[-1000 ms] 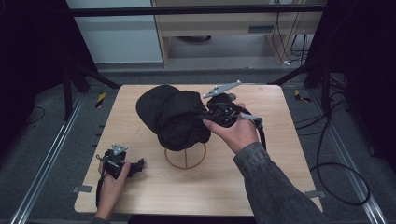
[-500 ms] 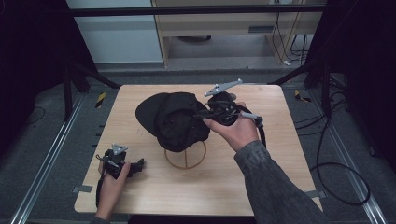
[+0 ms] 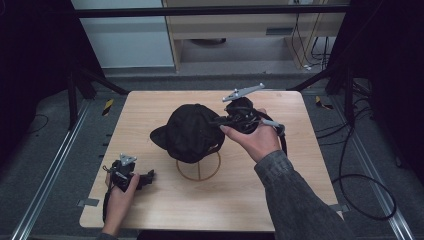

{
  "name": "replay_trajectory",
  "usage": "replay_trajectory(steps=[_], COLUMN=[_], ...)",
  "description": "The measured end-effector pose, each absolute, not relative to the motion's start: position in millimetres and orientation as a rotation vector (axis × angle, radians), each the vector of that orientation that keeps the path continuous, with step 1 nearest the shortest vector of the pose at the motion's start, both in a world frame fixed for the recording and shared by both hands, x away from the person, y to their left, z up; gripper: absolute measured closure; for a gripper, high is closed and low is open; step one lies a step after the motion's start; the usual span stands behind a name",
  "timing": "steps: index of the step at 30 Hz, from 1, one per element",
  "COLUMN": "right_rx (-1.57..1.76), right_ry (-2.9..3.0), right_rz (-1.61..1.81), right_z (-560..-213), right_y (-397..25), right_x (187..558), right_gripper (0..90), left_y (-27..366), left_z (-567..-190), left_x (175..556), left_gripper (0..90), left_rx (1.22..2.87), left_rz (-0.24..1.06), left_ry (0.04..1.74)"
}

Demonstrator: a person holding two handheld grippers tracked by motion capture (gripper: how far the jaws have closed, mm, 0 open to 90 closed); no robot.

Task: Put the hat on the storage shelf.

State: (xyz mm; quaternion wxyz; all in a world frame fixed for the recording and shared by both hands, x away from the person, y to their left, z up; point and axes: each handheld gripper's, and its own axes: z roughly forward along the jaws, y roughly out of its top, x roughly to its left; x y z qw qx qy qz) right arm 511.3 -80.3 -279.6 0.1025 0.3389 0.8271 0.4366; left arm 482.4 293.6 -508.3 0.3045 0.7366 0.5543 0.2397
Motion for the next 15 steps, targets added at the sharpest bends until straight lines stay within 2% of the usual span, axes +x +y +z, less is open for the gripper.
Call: replay_trajectory(steps=[15], right_rx=[1.035], right_ry=[2.4], right_rz=[1.322], right_z=[-272], right_y=[-102], right_x=[510], right_gripper=[70.6], left_y=[294], left_z=[-508], left_x=[482], left_gripper=[0.0], left_rx=[1.95], left_rz=[0.635], left_ry=[1.468])
